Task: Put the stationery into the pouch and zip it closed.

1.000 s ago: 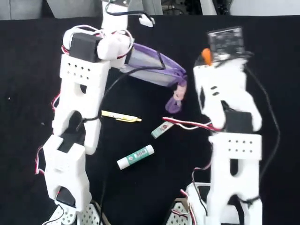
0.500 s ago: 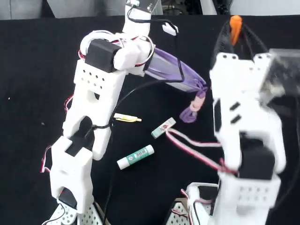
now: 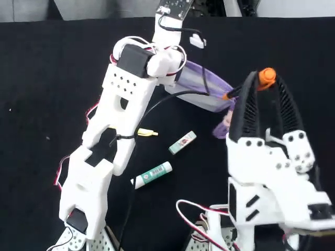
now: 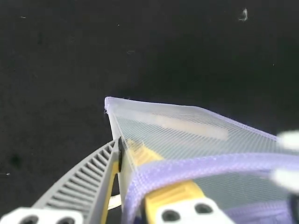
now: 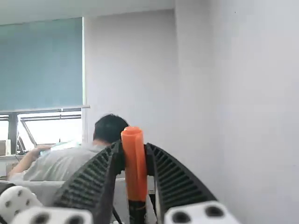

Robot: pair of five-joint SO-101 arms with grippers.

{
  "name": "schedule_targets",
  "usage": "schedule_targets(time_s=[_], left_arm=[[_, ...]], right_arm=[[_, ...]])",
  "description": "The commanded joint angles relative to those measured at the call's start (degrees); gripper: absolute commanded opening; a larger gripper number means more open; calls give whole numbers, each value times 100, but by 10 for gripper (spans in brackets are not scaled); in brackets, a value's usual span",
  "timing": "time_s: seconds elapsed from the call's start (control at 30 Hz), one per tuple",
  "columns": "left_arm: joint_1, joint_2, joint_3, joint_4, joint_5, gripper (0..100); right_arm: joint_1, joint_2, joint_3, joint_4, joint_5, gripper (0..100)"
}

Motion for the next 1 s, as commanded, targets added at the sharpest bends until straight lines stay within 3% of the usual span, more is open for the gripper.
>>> schedule_targets(time_s=[0.0, 0.37, 0.97], left_arm=[[92, -97, -462, -123, 334, 28], [233, -53, -752, 141, 589, 28], [242, -44, -725, 220, 571, 28]], right_arm=[[-88, -92, 514, -545, -510, 11], [-53, -136, 1490, -1829, -782, 11], [255, -145, 963, -1890, -782, 11]])
